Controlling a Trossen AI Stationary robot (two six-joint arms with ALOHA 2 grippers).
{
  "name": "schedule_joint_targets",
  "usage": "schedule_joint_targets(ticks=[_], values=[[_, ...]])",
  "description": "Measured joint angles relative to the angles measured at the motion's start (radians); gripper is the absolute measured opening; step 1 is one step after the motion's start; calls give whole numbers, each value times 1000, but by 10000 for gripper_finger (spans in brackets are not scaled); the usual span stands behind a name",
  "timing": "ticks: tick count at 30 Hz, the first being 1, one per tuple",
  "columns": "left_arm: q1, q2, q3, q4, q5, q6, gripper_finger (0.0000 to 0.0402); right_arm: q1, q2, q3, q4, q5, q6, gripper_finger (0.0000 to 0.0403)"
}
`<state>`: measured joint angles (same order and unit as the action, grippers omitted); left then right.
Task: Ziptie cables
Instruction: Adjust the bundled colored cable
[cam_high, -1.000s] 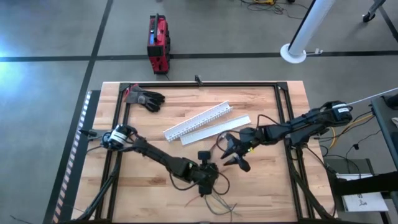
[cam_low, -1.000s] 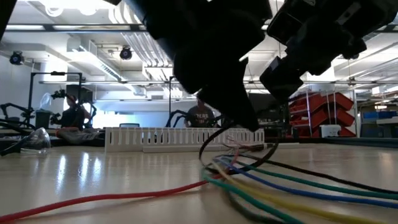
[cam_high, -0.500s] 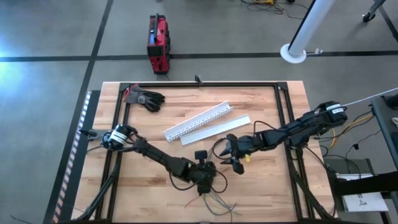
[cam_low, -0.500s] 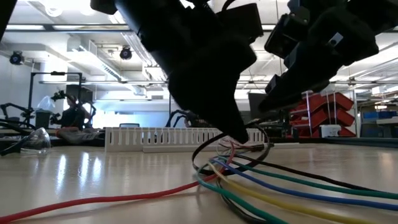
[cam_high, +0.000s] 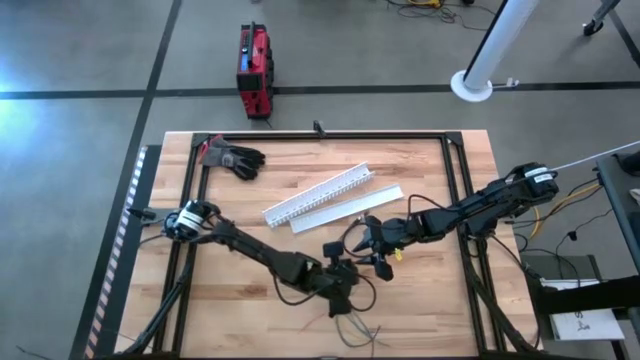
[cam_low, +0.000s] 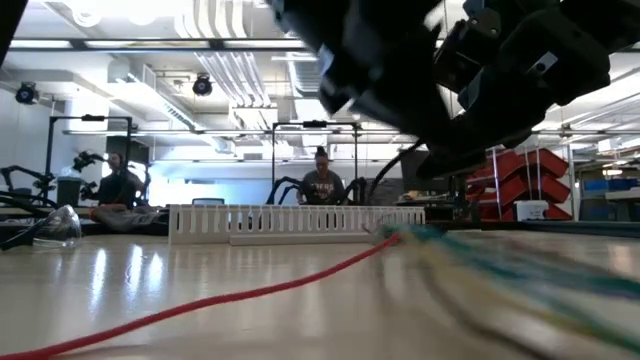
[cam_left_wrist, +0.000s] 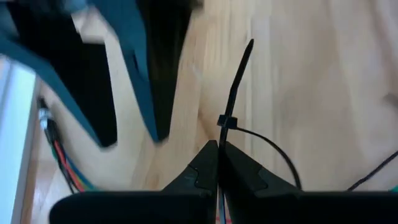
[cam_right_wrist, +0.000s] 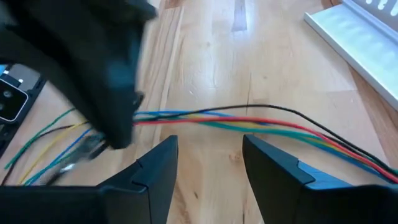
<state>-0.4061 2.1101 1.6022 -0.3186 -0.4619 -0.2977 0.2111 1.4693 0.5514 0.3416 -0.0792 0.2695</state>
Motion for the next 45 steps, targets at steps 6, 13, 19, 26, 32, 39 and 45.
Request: schedule_joint_targets(ticks=[6, 13, 19, 26, 32, 39, 45], values=[[0, 0, 102, -2, 0, 0, 0, 0, 0, 0, 0, -2, 8, 171], [0, 0, 255, 1, 0, 0, 0, 0, 0, 0, -1, -2, 8, 163], [0, 0, 396, 2, 0, 0, 0, 0, 0, 0, 3, 0, 8, 155], [11, 1, 515, 87, 1, 43, 0, 0, -2, 3, 27, 0, 73, 147], [14, 0, 535, -63, -2, 4, 0, 0, -2, 7, 22, -41, 84, 149], [12, -2, 365, -141, -2, -111, 0, 30, -60, 15, -73, -77, 75, 141], [10, -2, 133, -51, 52, -192, 0, 73, -101, 13, -153, -65, 87, 122]])
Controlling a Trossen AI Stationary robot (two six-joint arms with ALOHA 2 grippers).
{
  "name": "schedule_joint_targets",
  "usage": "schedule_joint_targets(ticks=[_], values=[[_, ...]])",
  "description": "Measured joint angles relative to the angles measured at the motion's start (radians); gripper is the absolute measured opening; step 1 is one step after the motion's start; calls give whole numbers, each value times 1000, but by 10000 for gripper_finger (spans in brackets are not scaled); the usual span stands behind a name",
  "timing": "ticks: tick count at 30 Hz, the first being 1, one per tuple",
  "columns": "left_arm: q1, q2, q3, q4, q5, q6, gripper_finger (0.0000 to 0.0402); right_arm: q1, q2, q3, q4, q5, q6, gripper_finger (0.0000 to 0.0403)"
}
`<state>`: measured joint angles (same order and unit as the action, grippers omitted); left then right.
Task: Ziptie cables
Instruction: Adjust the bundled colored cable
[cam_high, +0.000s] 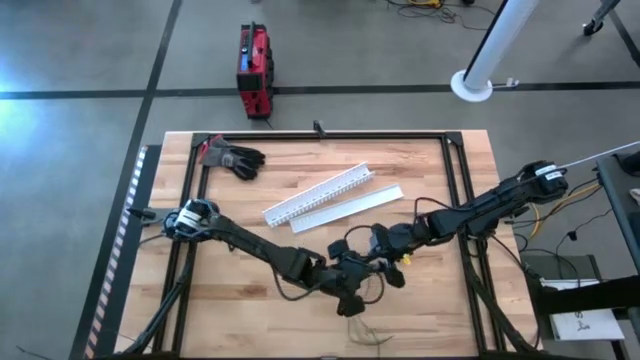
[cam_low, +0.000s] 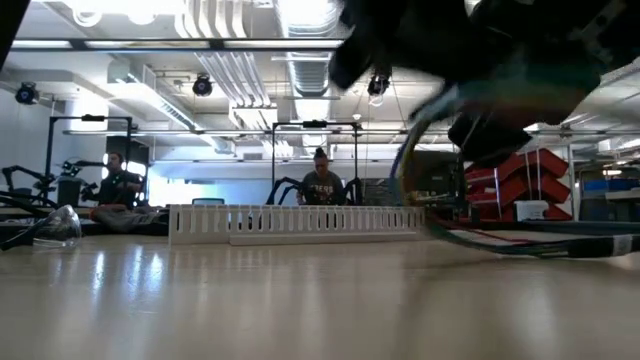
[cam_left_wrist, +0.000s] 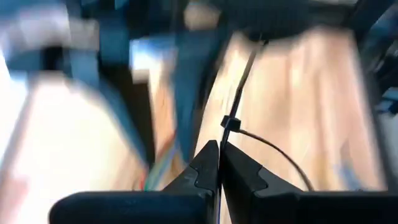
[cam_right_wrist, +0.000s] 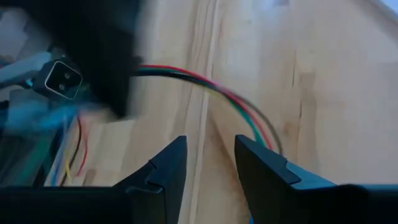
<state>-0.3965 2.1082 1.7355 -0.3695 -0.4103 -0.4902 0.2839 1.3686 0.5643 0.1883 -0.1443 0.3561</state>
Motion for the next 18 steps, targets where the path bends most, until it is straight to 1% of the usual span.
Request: schedule_joint_targets(ticks=[2, 5, 6, 9, 11, 14, 16, 18], values=[[-3, 1, -66, 15, 11, -32, 0, 23, 4, -3, -3, 44, 14, 119], [-11, 1, -141, 56, 44, -67, 0, 54, 46, -6, 3, 163, 44, 114], [-14, 1, -158, 57, 59, -78, 0, 59, 61, -10, -11, 180, 49, 112], [-26, 1, -197, 57, 89, -103, 0, 66, 117, -10, -12, 163, 81, 104], [-34, 0, -215, 56, 109, -107, 0, 68, 139, -10, -38, 141, 112, 97], [-43, -2, -225, 23, 115, -113, 0, 68, 171, -9, -90, 135, 140, 84], [-47, -9, -225, -5, 115, -114, 0, 64, 169, -2, -151, 150, 143, 73], [-48, -16, -225, -27, 114, -114, 0, 56, 156, 8, -232, 191, 143, 64]])
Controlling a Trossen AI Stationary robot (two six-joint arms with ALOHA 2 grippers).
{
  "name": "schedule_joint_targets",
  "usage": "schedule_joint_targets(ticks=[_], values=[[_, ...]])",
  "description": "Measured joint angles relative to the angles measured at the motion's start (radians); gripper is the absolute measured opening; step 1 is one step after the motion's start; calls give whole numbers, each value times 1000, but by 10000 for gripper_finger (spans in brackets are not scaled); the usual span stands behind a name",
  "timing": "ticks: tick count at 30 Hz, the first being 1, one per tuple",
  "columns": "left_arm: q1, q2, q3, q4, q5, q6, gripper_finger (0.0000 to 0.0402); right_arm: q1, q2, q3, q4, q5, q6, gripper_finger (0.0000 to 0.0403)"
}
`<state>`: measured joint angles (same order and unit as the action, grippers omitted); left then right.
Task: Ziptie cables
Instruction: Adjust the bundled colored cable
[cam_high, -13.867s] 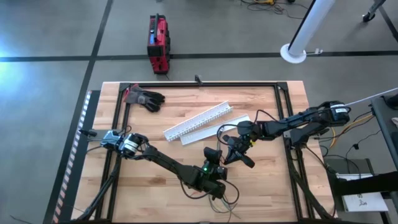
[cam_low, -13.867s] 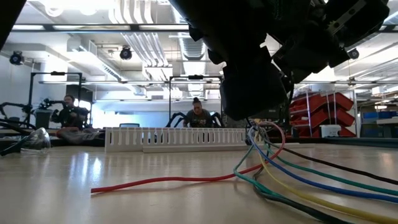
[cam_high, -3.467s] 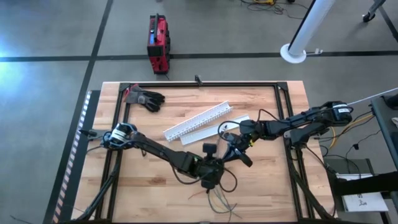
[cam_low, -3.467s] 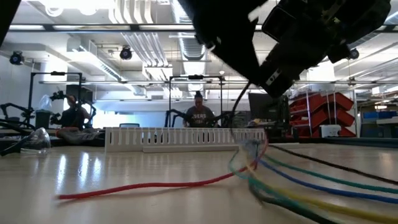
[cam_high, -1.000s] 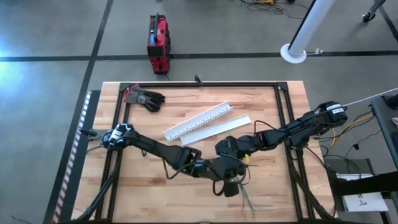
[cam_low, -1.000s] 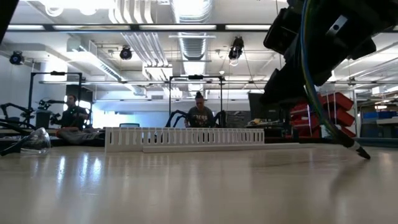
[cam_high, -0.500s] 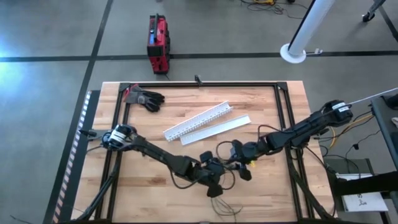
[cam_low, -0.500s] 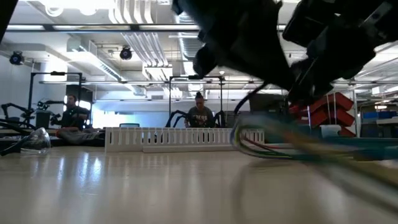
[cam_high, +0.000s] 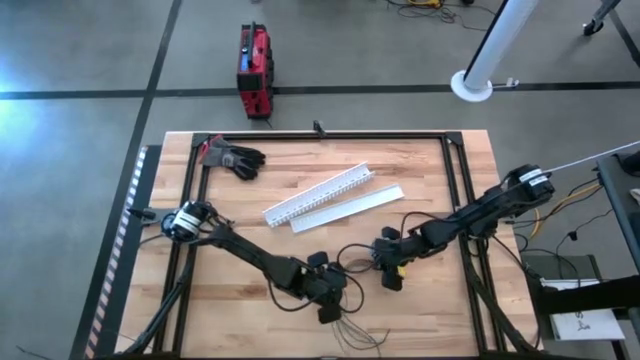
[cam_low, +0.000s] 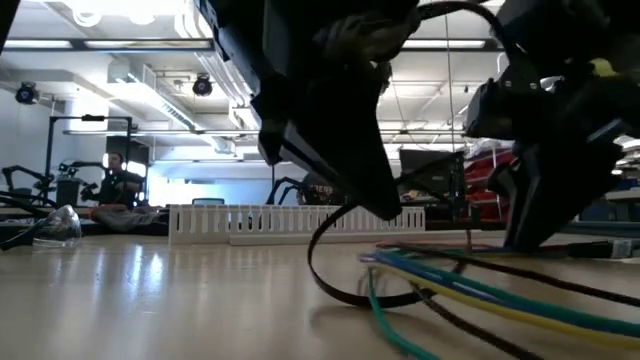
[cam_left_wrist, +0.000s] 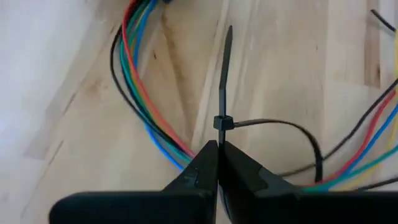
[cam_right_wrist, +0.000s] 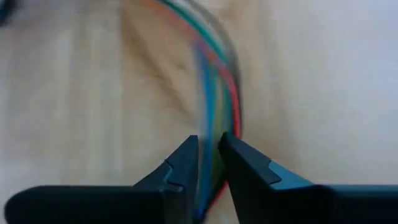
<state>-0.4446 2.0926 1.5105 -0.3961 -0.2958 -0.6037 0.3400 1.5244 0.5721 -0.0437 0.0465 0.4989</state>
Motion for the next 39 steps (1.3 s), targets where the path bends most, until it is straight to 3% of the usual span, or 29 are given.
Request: schedule_joint_targets(ticks=[4, 7, 14, 19, 23, 27, 32, 39], values=[[0, -17, 0, -21, -41, 32, 0, -31, -53, 12, -161, 179, -51, 52], [0, -33, 1, 14, -163, 75, 0, -60, -101, 23, -207, 245, -104, 51], [4, -34, 1, 21, -397, 96, 0, -58, -228, 68, -320, 237, -156, 93], [4, -33, 0, 35, -425, 98, 0, -39, -324, 85, -381, 206, -158, 137], [3, -33, 0, 55, -426, 97, 0, 15, -347, 71, -262, 161, -107, 160], [2, -33, 0, 67, -426, 98, 0, 111, -294, 40, -51, 157, -141, 163], [0, -33, -1, 56, -398, 98, 0, 201, -135, 21, 184, 159, -172, 152], [9, -50, -2, -13, -407, 113, 0, 199, 179, 36, 423, 164, -176, 129]])
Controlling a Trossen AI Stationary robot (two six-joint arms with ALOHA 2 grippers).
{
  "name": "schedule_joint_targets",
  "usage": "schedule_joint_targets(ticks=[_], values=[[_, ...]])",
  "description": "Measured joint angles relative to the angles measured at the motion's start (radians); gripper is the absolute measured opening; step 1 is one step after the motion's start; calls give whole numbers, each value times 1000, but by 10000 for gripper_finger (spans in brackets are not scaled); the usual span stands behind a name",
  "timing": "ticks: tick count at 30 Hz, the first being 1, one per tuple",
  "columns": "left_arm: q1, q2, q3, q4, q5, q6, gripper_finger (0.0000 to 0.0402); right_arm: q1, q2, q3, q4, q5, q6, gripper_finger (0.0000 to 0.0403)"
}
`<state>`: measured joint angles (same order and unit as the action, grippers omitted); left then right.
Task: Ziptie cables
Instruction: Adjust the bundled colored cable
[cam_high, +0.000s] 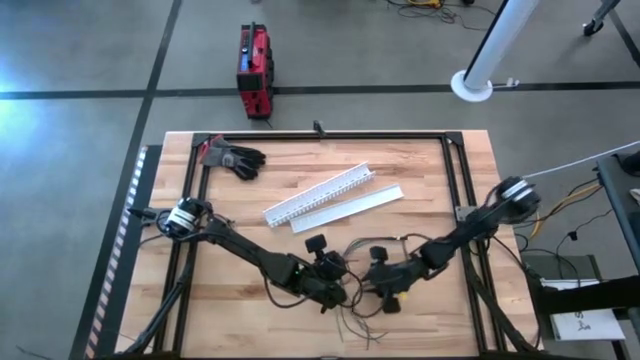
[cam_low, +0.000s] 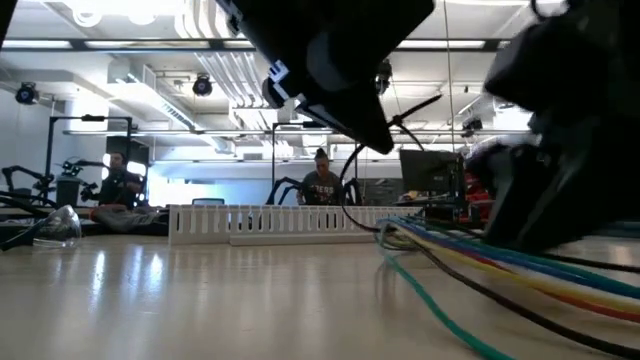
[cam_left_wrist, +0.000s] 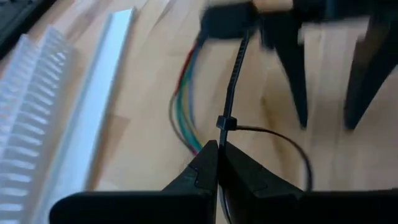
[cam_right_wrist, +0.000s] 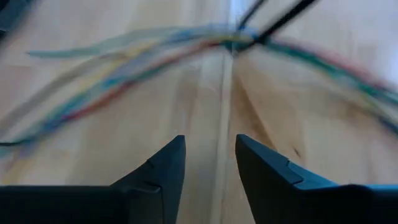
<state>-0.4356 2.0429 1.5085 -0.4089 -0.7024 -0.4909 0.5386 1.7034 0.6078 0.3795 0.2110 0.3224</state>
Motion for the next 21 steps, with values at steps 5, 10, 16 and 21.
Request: schedule_joint_targets(ticks=[5, 10, 16, 21], values=[[14, -12, 0, -91, -23, 12, 0, -31, 184, 85, 241, -9, -117, 112], [28, -32, 0, -179, -64, 16, 0, -72, 320, 257, 298, -6, -214, 101], [23, -41, -3, -220, -63, 34, 0, -84, 338, 363, 84, -23, -228, 104], [19, -30, -23, -88, -79, -25, 0, -59, 177, 341, -263, -36, -161, 119]])
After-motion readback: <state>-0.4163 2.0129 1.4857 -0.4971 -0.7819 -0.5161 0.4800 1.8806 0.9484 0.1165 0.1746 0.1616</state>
